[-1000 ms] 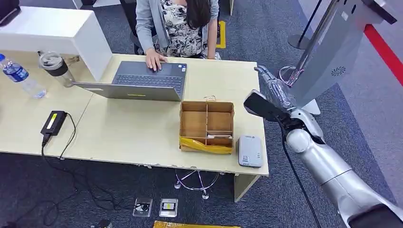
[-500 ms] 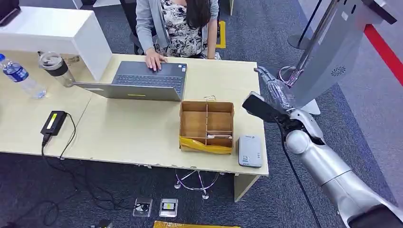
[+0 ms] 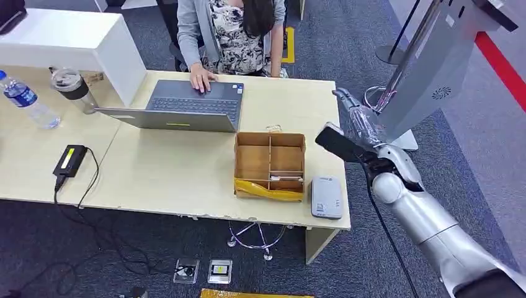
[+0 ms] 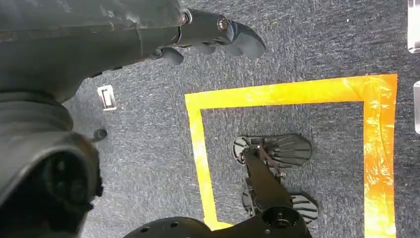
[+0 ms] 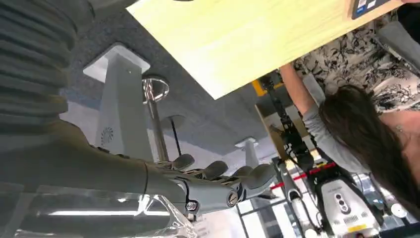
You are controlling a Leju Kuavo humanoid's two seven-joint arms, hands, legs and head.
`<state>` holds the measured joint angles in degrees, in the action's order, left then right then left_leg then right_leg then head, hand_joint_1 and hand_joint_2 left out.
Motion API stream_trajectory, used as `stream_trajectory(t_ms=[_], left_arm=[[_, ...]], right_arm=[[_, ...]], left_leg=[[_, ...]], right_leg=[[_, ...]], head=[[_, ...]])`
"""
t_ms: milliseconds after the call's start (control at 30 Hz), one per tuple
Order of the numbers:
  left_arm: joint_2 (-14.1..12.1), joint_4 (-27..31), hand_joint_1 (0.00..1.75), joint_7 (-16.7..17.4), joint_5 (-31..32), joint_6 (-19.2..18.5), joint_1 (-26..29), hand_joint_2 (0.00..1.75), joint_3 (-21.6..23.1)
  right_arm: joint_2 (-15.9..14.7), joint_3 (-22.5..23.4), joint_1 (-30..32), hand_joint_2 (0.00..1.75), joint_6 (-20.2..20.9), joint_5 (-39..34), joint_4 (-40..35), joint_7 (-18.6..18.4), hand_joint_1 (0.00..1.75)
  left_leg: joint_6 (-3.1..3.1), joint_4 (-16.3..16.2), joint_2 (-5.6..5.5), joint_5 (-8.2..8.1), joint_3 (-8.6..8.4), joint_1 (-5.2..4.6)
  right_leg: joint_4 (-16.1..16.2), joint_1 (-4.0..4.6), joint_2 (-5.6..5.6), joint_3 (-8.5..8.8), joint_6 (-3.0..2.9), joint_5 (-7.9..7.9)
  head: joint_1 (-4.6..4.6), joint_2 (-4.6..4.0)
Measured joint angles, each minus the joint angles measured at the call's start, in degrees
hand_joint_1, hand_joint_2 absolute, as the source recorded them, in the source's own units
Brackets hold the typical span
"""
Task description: Pass the card to the sensor for recognition and then transmit it.
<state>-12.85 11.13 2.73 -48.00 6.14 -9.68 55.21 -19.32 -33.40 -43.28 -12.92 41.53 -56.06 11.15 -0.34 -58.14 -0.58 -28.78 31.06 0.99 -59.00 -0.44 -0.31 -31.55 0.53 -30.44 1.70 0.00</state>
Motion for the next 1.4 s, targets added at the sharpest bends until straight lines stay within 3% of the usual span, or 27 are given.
stream_trajectory(t_ms=[33,67,300,767,800,833,867,1067,1100,1400], left_arm=[[0.0,0.0,0.00,0.0,0.0,0.1,0.0,0.00,0.0],[0.0,0.0,0.00,0.0,0.0,0.1,0.0,0.00,0.0],[0.0,0.0,0.00,0.0,0.0,0.4,0.0,0.00,0.0],[0.1,0.0,0.00,0.0,-0.2,0.3,0.0,0.00,0.0],[0.1,0.0,0.00,0.0,-0.2,0.3,0.0,0.00,0.0],[0.1,0.0,0.00,0.0,-0.2,0.2,0.0,0.00,0.0],[0.1,0.0,0.00,0.0,-0.2,0.1,0.0,0.00,0.0],[0.1,0.0,0.00,0.0,0.2,-0.4,-0.2,0.00,0.0],[0.1,0.0,0.00,0.0,0.2,-0.5,-0.2,0.00,0.0],[0.0,0.0,0.00,0.2,0.1,-0.7,-0.2,0.00,0.1]], right_arm=[[0.0,0.0,0.1,1.75,-0.6,0.8,-0.1,0.0,0.00],[0.0,0.0,0.2,1.75,-1.3,1.7,-0.3,0.0,1.75],[-0.2,0.0,0.4,1.75,-4.6,4.9,-0.7,-0.2,1.75],[-0.6,0.0,0.6,1.75,-3.8,6.3,-1.8,-0.7,1.75],[-0.6,0.0,0.6,1.75,-3.8,6.3,-1.8,-0.7,0.00],[-0.6,0.0,0.6,1.75,-3.8,6.3,-1.8,-0.7,0.00],[-0.6,0.0,0.6,0.00,-3.9,6.3,-1.8,-0.6,0.00],[-0.5,0.0,0.6,0.00,-3.7,6.9,-1.8,0.1,0.00],[-0.5,0.0,0.6,1.75,-3.8,7.3,-1.8,0.1,0.00],[-0.5,0.0,0.7,1.75,-3.7,9.2,-1.8,-0.3,0.00]], left_leg=[[0.00,0.0,0.00,0.00,0.00,0.00],[0.00,0.0,0.00,0.00,0.00,0.00],[0.00,0.0,0.02,0.00,-0.01,0.00],[0.00,0.0,0.05,0.00,-0.02,0.00],[0.00,0.0,0.05,0.00,-0.01,0.00],[0.00,0.0,0.05,0.00,-0.01,0.00],[0.00,0.0,0.05,0.00,-0.01,0.00],[0.00,0.0,0.05,0.00,-0.01,0.00],[0.00,0.0,0.05,0.00,-0.01,0.00],[0.00,0.0,0.05,0.00,0.00,0.00]], right_leg=[[0.0,0.00,0.00,0.00,0.00,0.00],[0.0,0.00,0.00,0.00,0.00,0.00],[0.0,0.00,0.01,0.00,0.00,0.00],[0.0,0.00,0.03,0.00,0.00,0.00],[0.0,0.00,0.03,0.00,0.00,0.00],[0.0,0.00,0.03,0.00,0.00,0.00],[0.0,0.00,0.03,0.00,0.00,0.00],[0.0,0.00,0.02,0.00,0.00,0.00],[0.0,0.00,0.02,0.00,0.00,0.00],[0.0,0.00,0.02,0.00,0.00,0.00]], head=[[0.02,0.00],[0.00,0.00],[0.02,0.00],[0.02,0.00],[0.02,0.00],[0.02,0.00],[0.02,0.00],[0.02,0.00],[0.00,0.00],[0.02,0.00]])
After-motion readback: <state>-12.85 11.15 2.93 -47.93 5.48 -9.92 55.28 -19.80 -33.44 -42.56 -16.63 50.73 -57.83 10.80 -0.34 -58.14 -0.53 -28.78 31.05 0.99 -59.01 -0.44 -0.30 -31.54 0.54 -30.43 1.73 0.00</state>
